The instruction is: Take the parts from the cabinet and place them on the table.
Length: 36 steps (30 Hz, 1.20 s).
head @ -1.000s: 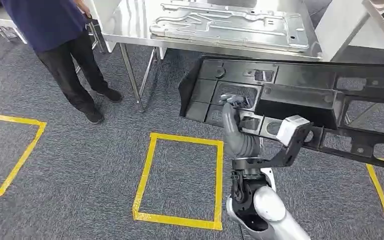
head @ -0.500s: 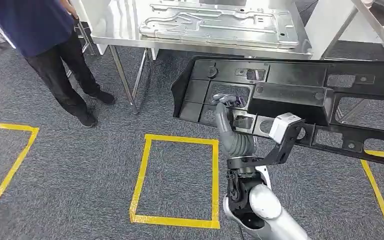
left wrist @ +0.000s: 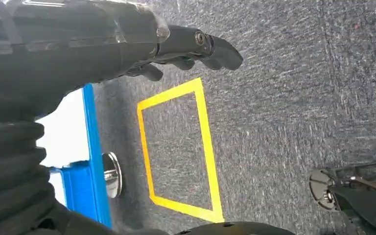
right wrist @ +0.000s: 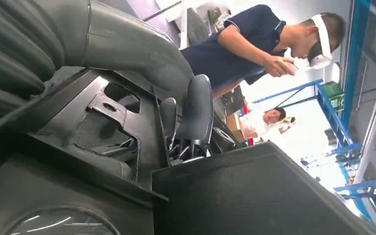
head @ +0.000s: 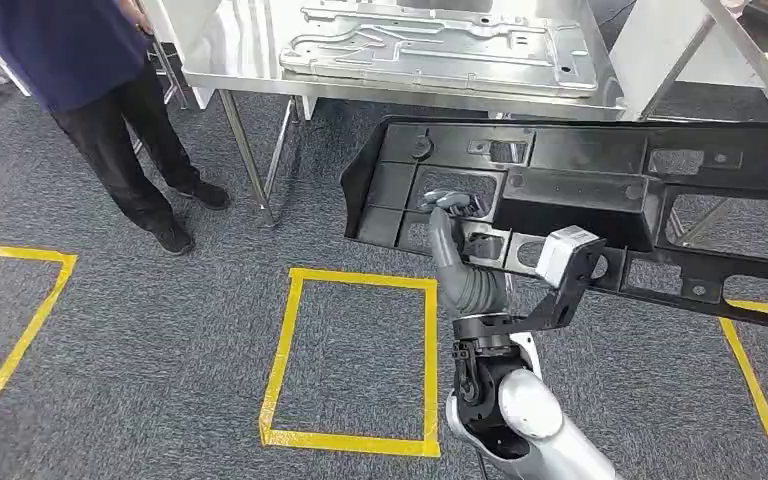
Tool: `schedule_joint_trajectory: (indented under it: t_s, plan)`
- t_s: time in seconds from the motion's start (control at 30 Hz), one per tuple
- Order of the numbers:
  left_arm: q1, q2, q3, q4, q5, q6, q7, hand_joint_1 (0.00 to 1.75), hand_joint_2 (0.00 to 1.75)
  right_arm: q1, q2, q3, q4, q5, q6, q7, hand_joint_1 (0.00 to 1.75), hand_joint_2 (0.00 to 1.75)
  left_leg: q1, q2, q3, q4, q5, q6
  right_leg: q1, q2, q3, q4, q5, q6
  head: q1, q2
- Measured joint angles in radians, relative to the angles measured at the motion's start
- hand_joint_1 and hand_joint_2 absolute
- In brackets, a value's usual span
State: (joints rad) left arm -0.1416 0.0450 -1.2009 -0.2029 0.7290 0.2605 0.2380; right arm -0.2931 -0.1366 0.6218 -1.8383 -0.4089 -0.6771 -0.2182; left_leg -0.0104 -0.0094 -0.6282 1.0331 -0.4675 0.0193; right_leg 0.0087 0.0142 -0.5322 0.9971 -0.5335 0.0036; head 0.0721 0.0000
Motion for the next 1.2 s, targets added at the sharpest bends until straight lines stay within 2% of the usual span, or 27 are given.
schedule_joint_trajectory:
  t_s: [0.3, 0.53, 0.57, 0.6, 0.63, 0.67, 0.73, 0.77, 0.8, 0.83, 0.87, 0.93, 0.97, 1.0, 1.07, 1.1, 1.13, 1.17, 1.2]
  plan:
    - [0.001, -0.011, 0.0, 0.0, -0.021, 0.034, -0.005, 0.0, 1.75, 0.07, -0.059, -0.034, -0.08, 0.012, -0.003, 0.053, 1.75, 1.75, -0.001, -0.007, 0.0, 0.0, -0.001, 0.001, -0.001, -0.002, 0.001, -0.001, -0.001, 0.001, -0.001, 0.0]
    - [0.001, -0.013, 0.0, 0.0, -0.006, 0.036, 0.003, 0.0, 1.75, 0.09, -0.076, -0.051, -0.11, 0.037, -0.004, 0.063, 1.75, 1.75, -0.001, -0.007, 0.0, 0.0, -0.001, 0.001, -0.001, -0.002, 0.001, -0.001, -0.001, 0.001, -0.001, 0.0]
    - [0.0, -0.012, 0.0, 0.0, -0.002, 0.036, 0.003, 0.0, 1.75, 0.094, -0.077, -0.051, -0.113, 0.043, -0.004, 0.063, 1.75, 1.75, -0.008, -0.008, 0.0, 0.003, -0.006, 0.012, -0.006, -0.002, 0.004, -0.015, 0.004, 0.013, -0.001, 0.0]
    - [0.001, -0.013, 0.001, 0.0, 0.008, 0.036, -0.002, 0.0, 1.75, 0.096, -0.077, -0.051, -0.118, 0.048, -0.003, 0.064, 1.75, 1.75, -0.003, -0.007, 0.011, -0.018, -0.003, 0.022, -0.004, -0.002, 0.013, -0.025, 0.002, 0.02, -0.005, 0.0]
    - [0.002, -0.015, 0.002, 0.0, 0.028, 0.041, -0.011, 0.0, 1.75, 0.1, -0.078, -0.055, -0.124, 0.054, -0.003, 0.067, 1.75, 1.75, 0.006, -0.007, 0.034, -0.046, 0.009, 0.022, -0.005, -0.004, 0.022, -0.022, 0.001, 0.02, -0.008, 0.0]
    - [0.002, -0.015, 0.005, 0.0, 0.044, 0.045, -0.021, 0.0, 1.75, 0.1, -0.079, -0.057, -0.129, 0.059, -0.004, 0.069, 1.75, 1.75, 0.007, -0.006, 0.047, -0.06, 0.012, 0.025, -0.005, -0.005, 0.01, 0.008, -0.017, 0.025, -0.002, 0.0]
    - [0.003, -0.015, 0.01, 0.0, 0.053, 0.051, -0.032, 0.0, 1.75, 0.103, -0.081, -0.057, -0.131, 0.066, -0.004, 0.073, 1.75, 1.75, 0.009, -0.003, 0.056, -0.063, 0.011, 0.026, -0.011, -0.006, -0.064, 0.148, -0.084, 0.033, 0.002, 0.0]
    - [0.004, -0.015, 0.012, 0.0, 0.055, 0.054, -0.037, 0.0, 1.75, 0.11, -0.082, -0.057, -0.13, 0.066, -0.004, 0.076, 1.75, 1.75, 0.008, -0.002, 0.058, -0.063, 0.007, 0.025, -0.016, -0.006, -0.104, 0.216, -0.108, 0.038, 0.004, 0.0]
    - [0.005, -0.015, 0.012, 0.0, 0.056, 0.054, -0.04, 0.0, 1.75, 0.117, -0.083, -0.057, -0.131, 0.066, -0.004, 0.076, 1.75, 1.75, 0.009, -0.002, 0.059, -0.061, 0.004, 0.023, -0.02, -0.007, -0.136, 0.261, -0.114, 0.042, 0.004, 0.0]
    - [0.006, -0.015, 0.012, 0.0, 0.059, 0.055, -0.043, 0.0, 1.75, 0.12, -0.083, -0.057, -0.13, 0.066, -0.004, 0.076, 1.75, 1.75, 0.009, -0.002, 0.063, -0.061, 0.0, 0.019, -0.023, -0.009, -0.14, 0.252, -0.092, 0.044, 0.006, 0.0]
    - [0.007, -0.015, 0.012, 0.0, 0.06, 0.057, -0.043, 0.0, 1.75, 0.119, -0.083, -0.056, -0.13, 0.066, -0.004, 0.076, 1.75, 1.75, 0.011, -0.002, 0.067, -0.059, -0.004, 0.014, -0.028, -0.01, -0.123, 0.202, -0.047, 0.047, 0.007, 0.0]
    - [0.007, -0.015, 0.013, 0.0, 0.06, 0.056, -0.042, 0.0, 1.75, 0.12, -0.082, -0.056, -0.131, 0.075, -0.004, 0.074, 1.75, 1.75, 0.015, -0.002, 0.079, -0.053, -0.018, 0.002, -0.035, -0.01, -0.056, 0.039, 0.055, 0.051, 0.009, 0.0]
    - [0.007, -0.013, 0.013, 0.001, 0.06, 0.056, -0.039, 0.0, 1.75, 0.121, -0.082, -0.055, -0.13, 0.08, -0.004, 0.073, 1.75, 1.75, 0.011, -0.002, 0.079, -0.051, -0.024, -0.006, -0.036, -0.006, -0.032, -0.004, 0.054, 0.053, 0.013, 0.0]
    - [0.005, -0.013, 0.013, 0.001, 0.06, 0.055, -0.038, 0.0, 1.75, 0.123, -0.082, -0.055, -0.13, 0.084, -0.004, 0.073, 1.75, 1.75, 0.008, -0.002, 0.075, -0.043, -0.029, -0.013, -0.034, -0.004, -0.033, -0.017, 0.052, 0.04, 0.015, 0.0]
    - [0.006, -0.012, 0.013, 0.002, 0.059, 0.055, -0.037, 0.0, 1.75, 0.133, -0.083, -0.057, -0.131, 0.084, -0.004, 0.073, 1.75, 1.75, 0.01, -0.002, 0.077, -0.049, -0.031, -0.023, -0.028, -0.005, -0.035, -0.01, 0.044, 0.025, 0.0, 0.0]
    - [0.006, -0.012, 0.013, 0.002, 0.059, 0.056, -0.037, 0.0, 1.75, 0.135, -0.084, -0.058, -0.131, 0.085, -0.004, 0.073, 1.75, 1.75, 0.012, -0.002, 0.079, -0.049, -0.034, -0.028, -0.028, -0.005, -0.033, -0.011, 0.043, 0.018, -0.002, 0.0]
    - [0.006, -0.011, 0.013, 0.002, 0.058, 0.057, -0.038, 0.0, 1.75, 0.135, -0.083, -0.057, -0.133, 0.085, -0.004, 0.073, 1.75, 1.75, 0.013, 0.0, 0.08, -0.044, -0.042, -0.036, -0.033, -0.006, -0.024, -0.018, 0.044, 0.01, 0.0, 0.0]
    - [0.005, -0.011, 0.013, 0.002, 0.056, 0.058, -0.039, 0.0, 1.75, 0.136, -0.084, -0.058, -0.137, 0.085, -0.004, 0.073, 1.75, 1.75, 0.012, 0.009, 0.071, -0.015, -0.055, -0.041, -0.033, -0.008, -0.016, -0.021, 0.039, 0.002, -0.009, 0.0]
    - [0.005, -0.011, 0.013, 0.002, 0.054, 0.058, -0.04, 0.0, 1.75, 0.136, -0.084, -0.06, -0.14, 0.085, -0.004, 0.073, 1.75, 1.75, 0.013, 0.009, 0.036, 0.051, -0.084, -0.044, -0.033, -0.01, -0.01, -0.021, 0.034, -0.005, -0.019, 0.0]
